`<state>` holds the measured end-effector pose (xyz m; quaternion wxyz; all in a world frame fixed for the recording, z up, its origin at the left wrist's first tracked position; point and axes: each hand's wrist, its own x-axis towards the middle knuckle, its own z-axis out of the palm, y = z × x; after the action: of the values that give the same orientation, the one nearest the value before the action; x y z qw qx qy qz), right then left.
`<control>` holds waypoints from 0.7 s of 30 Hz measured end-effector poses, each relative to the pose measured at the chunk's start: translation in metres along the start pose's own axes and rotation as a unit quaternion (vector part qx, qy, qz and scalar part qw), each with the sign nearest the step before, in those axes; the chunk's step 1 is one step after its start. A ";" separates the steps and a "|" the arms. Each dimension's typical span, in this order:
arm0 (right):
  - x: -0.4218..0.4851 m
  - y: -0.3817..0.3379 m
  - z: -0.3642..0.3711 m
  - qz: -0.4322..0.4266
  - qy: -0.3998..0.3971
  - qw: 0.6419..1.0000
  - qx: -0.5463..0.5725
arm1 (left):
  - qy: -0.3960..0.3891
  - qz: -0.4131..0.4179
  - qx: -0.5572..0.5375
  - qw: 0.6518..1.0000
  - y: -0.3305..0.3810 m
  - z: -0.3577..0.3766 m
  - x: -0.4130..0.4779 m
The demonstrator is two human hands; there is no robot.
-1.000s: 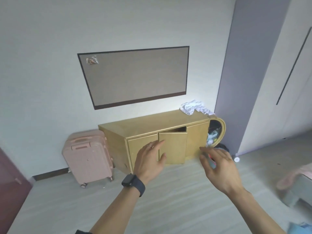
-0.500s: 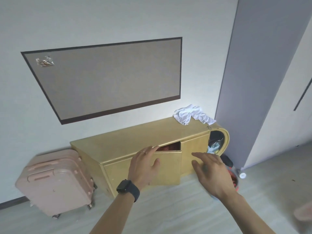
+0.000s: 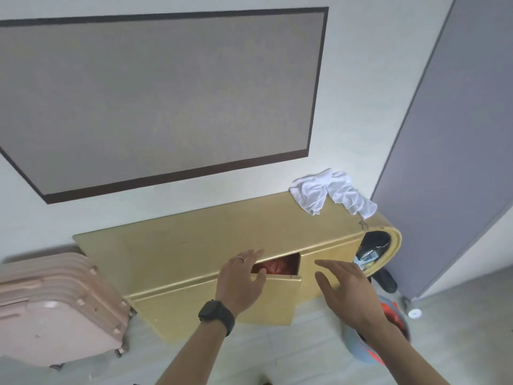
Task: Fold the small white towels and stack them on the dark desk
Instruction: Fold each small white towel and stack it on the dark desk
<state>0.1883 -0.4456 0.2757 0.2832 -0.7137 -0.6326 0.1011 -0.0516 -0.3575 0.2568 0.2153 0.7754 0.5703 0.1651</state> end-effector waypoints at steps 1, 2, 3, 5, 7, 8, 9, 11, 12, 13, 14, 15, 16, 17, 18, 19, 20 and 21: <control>0.020 0.006 0.006 0.010 -0.009 1.000 -0.004 | -0.007 -0.003 0.004 1.000 -0.003 0.005 0.023; 0.039 0.012 0.011 0.020 -0.018 1.000 -0.008 | -0.014 -0.004 0.008 1.000 -0.006 0.010 0.045; 0.058 0.018 0.015 0.027 -0.028 0.999 -0.013 | -0.020 -0.006 0.011 1.000 -0.007 0.015 0.065; 0.094 0.029 0.024 0.042 -0.054 0.997 -0.018 | -0.037 -0.010 0.018 0.999 -0.007 0.023 0.103; 0.126 0.041 0.033 0.067 -0.072 0.995 -0.012 | -0.051 -0.016 0.021 0.998 -0.008 0.032 0.136; 0.140 0.049 0.039 0.077 -0.078 0.994 -0.007 | -0.057 -0.018 0.020 0.998 -0.009 0.036 0.150; 0.154 0.058 0.046 0.086 -0.088 0.992 -0.004 | -0.064 -0.022 0.023 0.997 -0.010 0.041 0.165; 0.182 0.080 0.061 0.101 -0.120 0.988 -0.008 | -0.078 -0.035 0.024 0.996 -0.014 0.053 0.194; 0.196 0.091 0.069 0.106 -0.138 0.985 -0.012 | -0.083 -0.043 0.025 0.995 -0.015 0.060 0.208; 0.211 0.104 0.078 0.110 -0.156 0.982 -0.017 | -0.086 -0.050 0.028 0.995 -0.017 0.067 0.221; 0.225 0.117 0.087 0.114 -0.173 0.978 -0.023 | -0.091 -0.056 0.032 0.994 -0.018 0.075 0.234; 0.240 0.129 0.096 0.116 -0.188 0.975 -0.030 | -0.095 -0.064 0.035 0.993 -0.020 0.082 0.246; 0.256 0.141 0.106 0.117 -0.203 0.971 -0.035 | -0.097 -0.073 0.036 0.992 -0.021 0.090 0.260; 0.272 0.153 0.115 0.115 -0.221 0.968 -0.041 | -0.100 -0.085 0.037 0.991 -0.022 0.098 0.272; 0.289 0.166 0.124 0.114 -0.238 0.963 -0.046 | -0.104 -0.098 0.040 0.989 -0.024 0.107 0.286; 0.305 0.179 0.134 0.113 -0.254 0.959 -0.052 | -0.110 -0.113 0.044 0.987 -0.025 0.116 0.299; 0.321 0.192 0.143 0.114 -0.267 0.955 -0.056 | -0.119 -0.127 0.050 0.984 -0.027 0.126 0.311; 0.337 0.204 0.152 0.116 -0.276 0.952 -0.061 | -0.129 -0.138 0.056 0.980 -0.028 0.136 0.322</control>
<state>0.3448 -0.0880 0.1143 0.0402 -0.7421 -0.6041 0.2876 0.0886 -0.0628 0.1291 0.2640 0.7146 0.6478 0.0001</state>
